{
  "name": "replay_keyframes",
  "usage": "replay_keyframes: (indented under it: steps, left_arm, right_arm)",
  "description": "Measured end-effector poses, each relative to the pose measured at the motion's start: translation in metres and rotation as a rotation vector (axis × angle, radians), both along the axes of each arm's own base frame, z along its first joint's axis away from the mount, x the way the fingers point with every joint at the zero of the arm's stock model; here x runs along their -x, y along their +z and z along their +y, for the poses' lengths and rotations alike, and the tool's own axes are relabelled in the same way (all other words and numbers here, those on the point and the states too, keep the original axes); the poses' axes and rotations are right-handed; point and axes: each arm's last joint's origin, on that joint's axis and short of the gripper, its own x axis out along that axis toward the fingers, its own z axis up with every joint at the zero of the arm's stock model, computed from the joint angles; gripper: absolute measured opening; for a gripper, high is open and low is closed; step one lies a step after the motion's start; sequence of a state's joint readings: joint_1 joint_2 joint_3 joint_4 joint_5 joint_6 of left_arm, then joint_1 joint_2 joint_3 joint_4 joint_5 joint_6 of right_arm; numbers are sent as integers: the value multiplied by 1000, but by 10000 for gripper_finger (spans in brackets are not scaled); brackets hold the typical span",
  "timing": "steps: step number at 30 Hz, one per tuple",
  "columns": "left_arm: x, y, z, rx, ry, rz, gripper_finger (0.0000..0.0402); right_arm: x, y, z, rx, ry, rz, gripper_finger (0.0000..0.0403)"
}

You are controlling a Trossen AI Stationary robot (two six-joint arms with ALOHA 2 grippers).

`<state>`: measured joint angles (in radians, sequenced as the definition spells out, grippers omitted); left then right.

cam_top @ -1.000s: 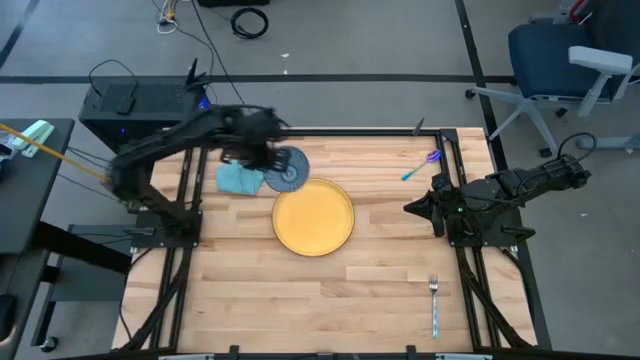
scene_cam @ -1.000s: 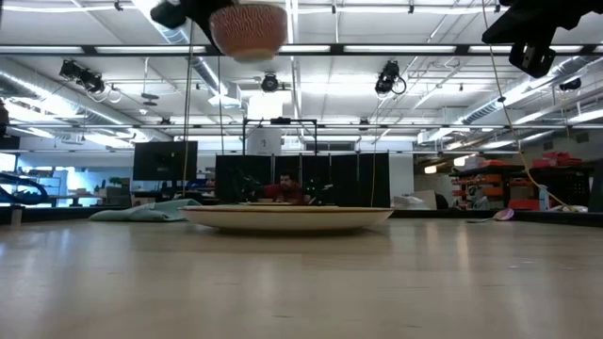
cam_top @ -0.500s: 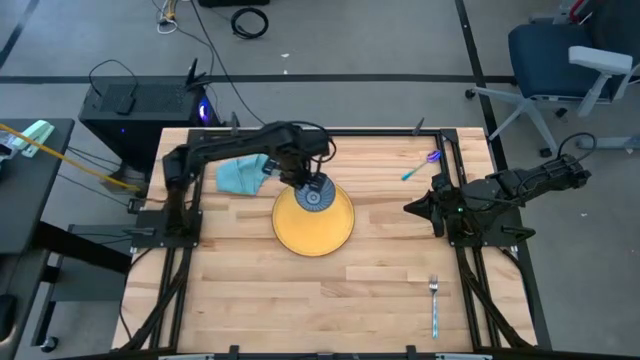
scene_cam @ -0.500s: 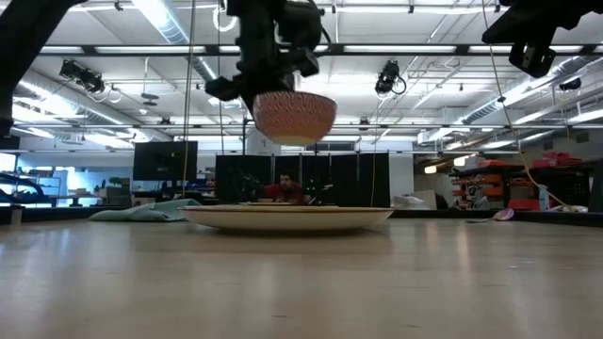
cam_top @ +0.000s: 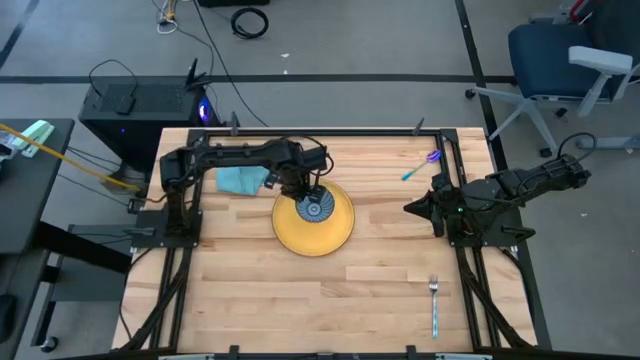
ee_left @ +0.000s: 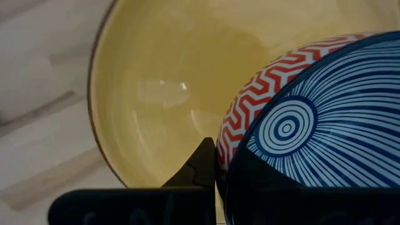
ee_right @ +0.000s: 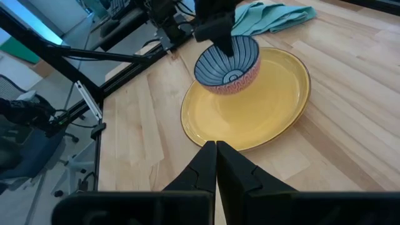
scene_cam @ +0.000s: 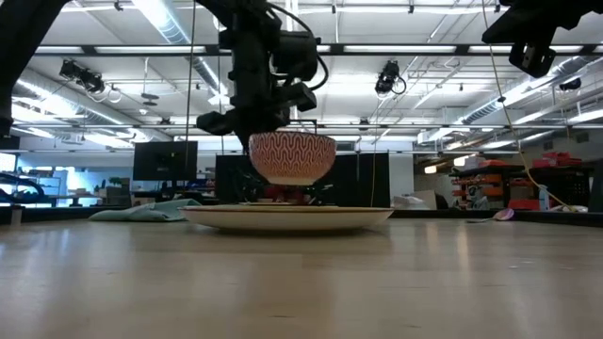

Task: Set table place
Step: Put the blue and red bowl onto the yellow plate

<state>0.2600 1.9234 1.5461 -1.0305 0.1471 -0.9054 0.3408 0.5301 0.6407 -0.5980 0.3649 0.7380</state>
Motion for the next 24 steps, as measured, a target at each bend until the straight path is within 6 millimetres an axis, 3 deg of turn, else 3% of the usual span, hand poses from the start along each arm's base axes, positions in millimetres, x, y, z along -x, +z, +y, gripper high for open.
replay_keyframes:
  steps: [12, 24]
  left_arm:
    - [9, -33, -5, 12, 25, 28, 21]
    - [3, -35, -5, 0, 42, -37, 21]
  right_arm:
    - [0, 0, 0, 0, 0, 0, 17]
    - [0, 0, 0, 0, 0, 0, 17]
